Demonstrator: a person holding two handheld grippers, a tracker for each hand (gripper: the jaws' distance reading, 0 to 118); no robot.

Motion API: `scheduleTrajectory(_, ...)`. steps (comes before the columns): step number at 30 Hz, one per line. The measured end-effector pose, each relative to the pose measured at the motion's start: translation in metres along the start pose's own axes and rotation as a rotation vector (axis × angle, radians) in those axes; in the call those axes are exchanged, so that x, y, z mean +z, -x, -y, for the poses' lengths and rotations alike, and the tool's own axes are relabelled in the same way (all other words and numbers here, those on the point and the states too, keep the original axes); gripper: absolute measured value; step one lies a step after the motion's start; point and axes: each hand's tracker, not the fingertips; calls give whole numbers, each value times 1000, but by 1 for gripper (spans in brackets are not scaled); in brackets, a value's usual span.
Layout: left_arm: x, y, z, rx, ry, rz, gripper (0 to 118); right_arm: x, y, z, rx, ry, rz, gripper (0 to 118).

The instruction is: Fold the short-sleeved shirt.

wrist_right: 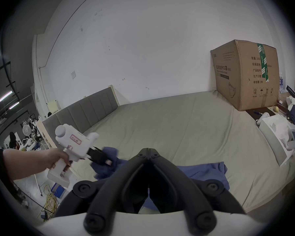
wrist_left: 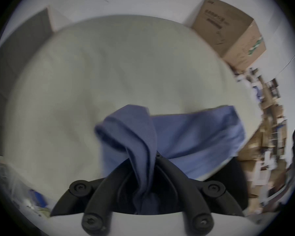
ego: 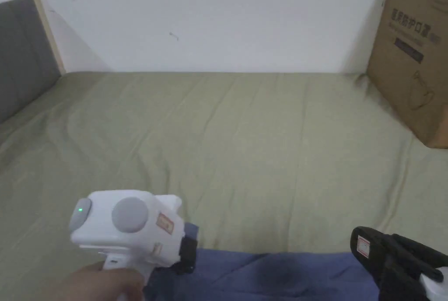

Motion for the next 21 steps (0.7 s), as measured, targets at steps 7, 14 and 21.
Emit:
scheduleTrajectory(7,-80,-78,-19,-56,130,83,20,22,-22,0,-63,-11,35,0)
scheduleTrajectory(14,-45,-51,-14,53,2,336,116,27,-40,2,-124,-6,75,0)
scheduleTrajectory(21,3,-27,2,-2,-150,-42,114,19,-46,5,-128,-13,62,0)
